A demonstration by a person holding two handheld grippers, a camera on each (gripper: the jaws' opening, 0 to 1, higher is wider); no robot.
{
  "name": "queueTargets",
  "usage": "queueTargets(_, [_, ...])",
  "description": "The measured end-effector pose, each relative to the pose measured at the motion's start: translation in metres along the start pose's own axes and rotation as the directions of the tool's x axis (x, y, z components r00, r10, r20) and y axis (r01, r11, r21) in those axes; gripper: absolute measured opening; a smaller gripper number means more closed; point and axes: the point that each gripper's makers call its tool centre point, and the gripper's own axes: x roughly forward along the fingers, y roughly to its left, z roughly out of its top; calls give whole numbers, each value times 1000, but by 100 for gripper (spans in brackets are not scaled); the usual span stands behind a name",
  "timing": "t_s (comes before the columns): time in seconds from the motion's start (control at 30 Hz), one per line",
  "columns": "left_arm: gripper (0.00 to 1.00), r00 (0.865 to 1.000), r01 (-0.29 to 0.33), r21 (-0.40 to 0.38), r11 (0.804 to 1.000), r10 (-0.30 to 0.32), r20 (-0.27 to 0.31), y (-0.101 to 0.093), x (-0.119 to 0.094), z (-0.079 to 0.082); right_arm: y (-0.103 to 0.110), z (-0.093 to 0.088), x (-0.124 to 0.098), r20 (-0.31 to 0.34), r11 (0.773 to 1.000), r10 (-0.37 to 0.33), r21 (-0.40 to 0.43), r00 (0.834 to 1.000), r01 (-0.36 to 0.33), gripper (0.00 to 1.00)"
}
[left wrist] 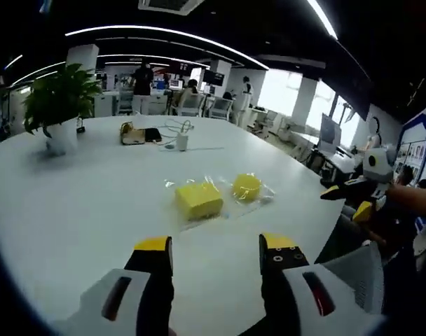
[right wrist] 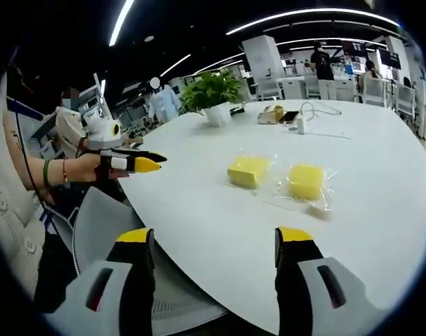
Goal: Compare the silicone blocks by pressing each to a similar depth, holding the contact briefly, and releasing to observe deformation and rebound differences across the visible hardness samples.
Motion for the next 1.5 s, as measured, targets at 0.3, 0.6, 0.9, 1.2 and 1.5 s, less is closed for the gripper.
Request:
queueTargets(0.3, [52, 1000, -20, 25, 999, 20, -17, -18, -21, -17, -1, -5, -5, 48, 999, -32, 27, 998, 30, 64])
queueTargets(0.6, [52, 1000, -22, 17, 1000, 22, -15, -26, -21, -17, -12, -7, -8, 55, 997, -55, 49, 997, 52, 63])
queueTargets(0.9, [52, 999, -18, 23, 1000, 18, -30, -31, -17, -15, -24, -8, -12, 55, 997, -51, 54, 997, 48, 62])
queueTargets(1.2, [54, 999, 7, -23, 1000, -8, -36, -40, -9, -7, -30, -8, -16, 66, 997, -45, 67, 997, 40, 62])
queueTargets(1.5, [52, 999, 54, -118, 992, -54, 10, -43, 12, 17, -34, -7, -16, 75, 997, -27, 70, 997, 21, 62])
